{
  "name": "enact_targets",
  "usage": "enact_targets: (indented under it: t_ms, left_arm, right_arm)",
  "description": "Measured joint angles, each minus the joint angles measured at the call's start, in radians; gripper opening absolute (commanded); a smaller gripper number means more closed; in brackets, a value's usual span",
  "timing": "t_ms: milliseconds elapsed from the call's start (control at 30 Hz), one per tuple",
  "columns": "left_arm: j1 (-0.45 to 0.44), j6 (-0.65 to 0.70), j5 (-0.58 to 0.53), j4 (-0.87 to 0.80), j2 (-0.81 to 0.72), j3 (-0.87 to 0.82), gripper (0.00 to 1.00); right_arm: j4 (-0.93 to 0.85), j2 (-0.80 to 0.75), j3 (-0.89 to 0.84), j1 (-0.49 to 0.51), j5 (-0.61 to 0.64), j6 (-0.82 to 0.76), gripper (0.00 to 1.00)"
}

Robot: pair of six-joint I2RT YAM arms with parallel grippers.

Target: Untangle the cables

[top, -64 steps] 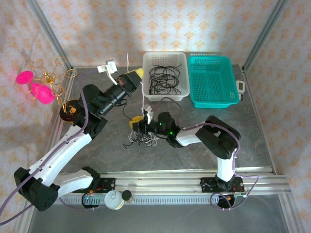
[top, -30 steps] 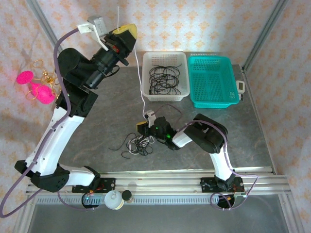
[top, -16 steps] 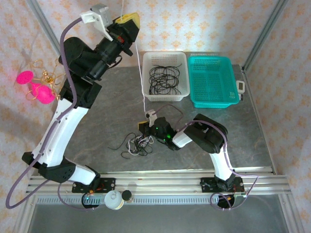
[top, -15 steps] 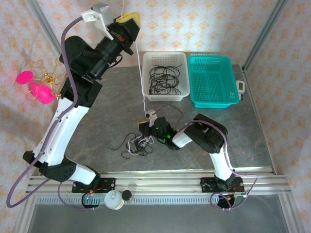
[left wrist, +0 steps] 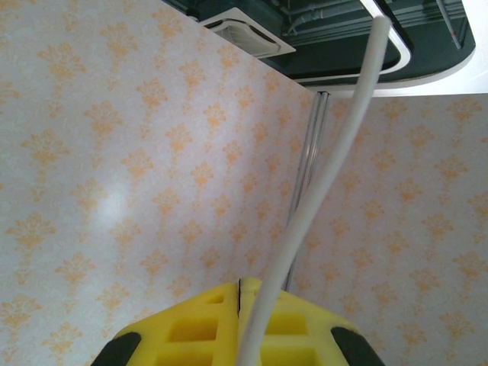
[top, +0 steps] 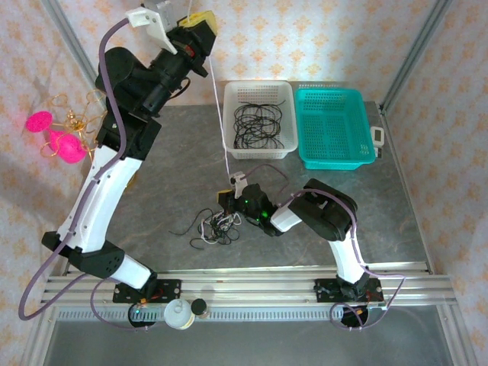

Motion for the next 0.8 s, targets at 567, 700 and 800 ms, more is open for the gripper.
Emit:
enact_targets:
  t_ms: [567,700,800]
  left_arm:
    - [0.023,0.002,0.055,0.128,0.013,0.065,0.00]
    - [0.023,0.001,0.070,0.164,0.038,0.156,0.00]
    - [0.024,0.008,0.077,0.197,0.045,0.201,0.00]
  right_arm:
    - [-0.178,-0.136,-0.072,0.000,0.119,-0.053,0.31]
    - [-0.188,-0.136,-0.097,0.000,0.134,-0.051,0.32]
    - [-0.188,-0.136,-0.110,0.000,0.152,-0.039,0.32]
